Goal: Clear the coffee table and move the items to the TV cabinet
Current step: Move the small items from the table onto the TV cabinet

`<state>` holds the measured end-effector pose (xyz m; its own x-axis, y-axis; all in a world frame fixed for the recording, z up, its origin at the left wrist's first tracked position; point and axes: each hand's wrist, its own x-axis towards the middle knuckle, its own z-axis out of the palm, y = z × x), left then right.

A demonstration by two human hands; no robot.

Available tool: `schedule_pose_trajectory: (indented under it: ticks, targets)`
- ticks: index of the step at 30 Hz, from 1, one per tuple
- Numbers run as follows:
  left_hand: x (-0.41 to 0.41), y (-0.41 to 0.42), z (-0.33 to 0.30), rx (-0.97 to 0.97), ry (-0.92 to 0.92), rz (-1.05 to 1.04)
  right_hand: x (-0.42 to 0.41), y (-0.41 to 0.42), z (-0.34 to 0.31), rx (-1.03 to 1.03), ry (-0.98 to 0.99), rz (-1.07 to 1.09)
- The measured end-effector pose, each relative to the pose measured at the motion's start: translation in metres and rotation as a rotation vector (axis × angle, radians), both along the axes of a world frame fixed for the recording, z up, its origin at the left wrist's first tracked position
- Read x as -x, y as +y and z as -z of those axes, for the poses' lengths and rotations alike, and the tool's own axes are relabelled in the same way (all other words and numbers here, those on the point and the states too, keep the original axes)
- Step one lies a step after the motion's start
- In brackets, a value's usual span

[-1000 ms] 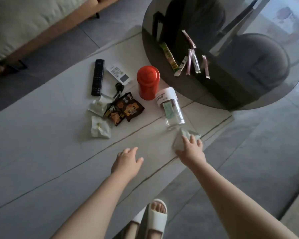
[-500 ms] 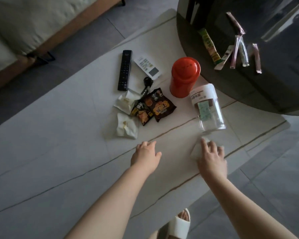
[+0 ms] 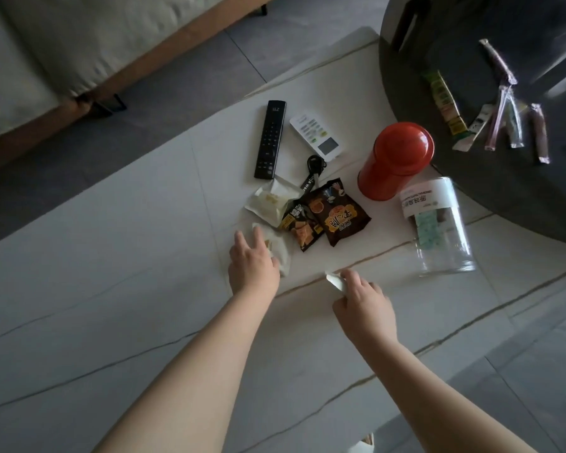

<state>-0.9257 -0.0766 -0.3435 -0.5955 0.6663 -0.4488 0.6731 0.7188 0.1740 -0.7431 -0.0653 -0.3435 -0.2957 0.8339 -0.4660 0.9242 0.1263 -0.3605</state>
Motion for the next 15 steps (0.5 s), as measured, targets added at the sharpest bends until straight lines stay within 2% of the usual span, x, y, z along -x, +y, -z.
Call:
schedule_pose_trajectory:
  ticks: [6,10,15]
  targets:
    - [-0.001,0.015,0.010,0.018,-0.107,-0.110,-0.006,-0.019,-0.001,0.096,0.081,0.149]
    - [-0.014,0.001,0.005,0.044,-0.205,-0.258,-0.019,-0.029,-0.010,0.134,0.086,0.180]
    - [-0.036,-0.023,-0.029,0.114,-0.283,-0.224,-0.031,-0.034,-0.041,0.283,0.228,0.488]
